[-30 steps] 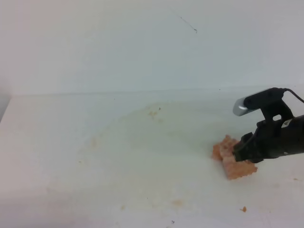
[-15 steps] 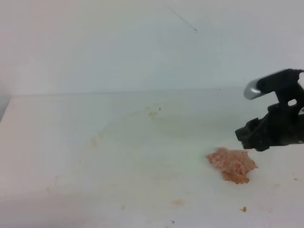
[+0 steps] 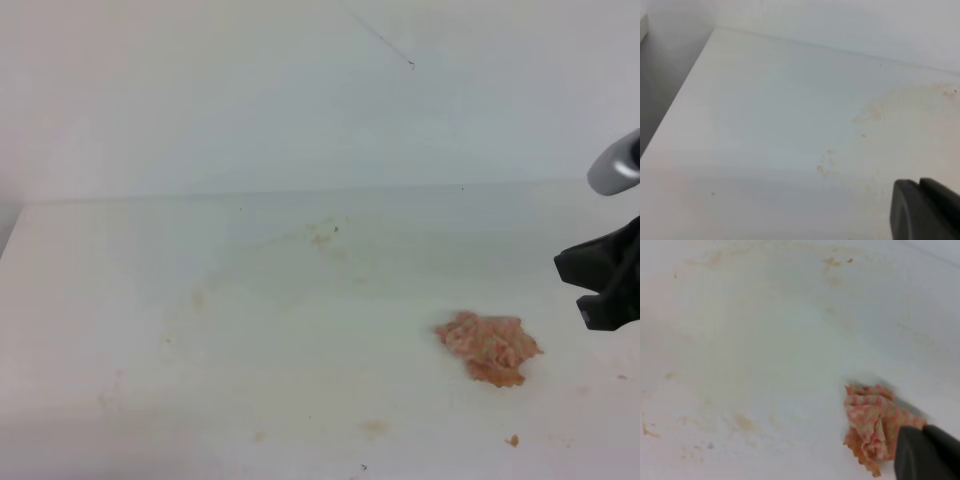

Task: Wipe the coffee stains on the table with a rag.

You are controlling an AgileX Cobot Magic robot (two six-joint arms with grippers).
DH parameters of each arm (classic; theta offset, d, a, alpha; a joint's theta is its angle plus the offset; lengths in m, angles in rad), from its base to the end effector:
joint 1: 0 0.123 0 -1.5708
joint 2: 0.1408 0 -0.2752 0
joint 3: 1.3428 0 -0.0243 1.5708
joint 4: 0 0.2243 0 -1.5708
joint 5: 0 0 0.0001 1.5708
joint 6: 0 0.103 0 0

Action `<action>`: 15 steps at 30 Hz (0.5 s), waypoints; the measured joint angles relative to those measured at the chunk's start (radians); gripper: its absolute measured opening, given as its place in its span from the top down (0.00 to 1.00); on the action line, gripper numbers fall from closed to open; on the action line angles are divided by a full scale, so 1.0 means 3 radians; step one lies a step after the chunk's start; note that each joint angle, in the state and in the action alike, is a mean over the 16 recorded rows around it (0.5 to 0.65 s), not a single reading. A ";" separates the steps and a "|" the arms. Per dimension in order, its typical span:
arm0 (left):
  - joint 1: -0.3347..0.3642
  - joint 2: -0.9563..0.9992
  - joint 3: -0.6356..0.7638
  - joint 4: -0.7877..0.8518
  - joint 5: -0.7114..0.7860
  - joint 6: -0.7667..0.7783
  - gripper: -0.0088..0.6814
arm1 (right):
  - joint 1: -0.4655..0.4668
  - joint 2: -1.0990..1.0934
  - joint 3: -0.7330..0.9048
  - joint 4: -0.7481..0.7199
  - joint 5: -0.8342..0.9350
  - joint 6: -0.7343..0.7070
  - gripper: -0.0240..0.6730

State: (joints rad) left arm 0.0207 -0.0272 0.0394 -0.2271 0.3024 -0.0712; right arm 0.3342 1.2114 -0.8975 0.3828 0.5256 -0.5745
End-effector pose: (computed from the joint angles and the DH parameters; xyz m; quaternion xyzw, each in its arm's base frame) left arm 0.0488 -0.0059 0.1727 -0.0993 0.7740 -0.1093 0.6157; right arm 0.2207 0.0971 0.2981 -0.2938 0.8589 0.1051 0.4062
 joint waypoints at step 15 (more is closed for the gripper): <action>0.0000 0.0000 0.0000 -0.0003 0.0000 0.0000 0.99 | -0.0005 -0.0184 0.0007 -0.0079 0.0084 -0.0044 0.97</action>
State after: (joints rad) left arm 0.0207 -0.0272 0.0394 -0.2280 0.3024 -0.0712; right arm 0.3328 1.1561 -0.8954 0.3590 0.5509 -0.5878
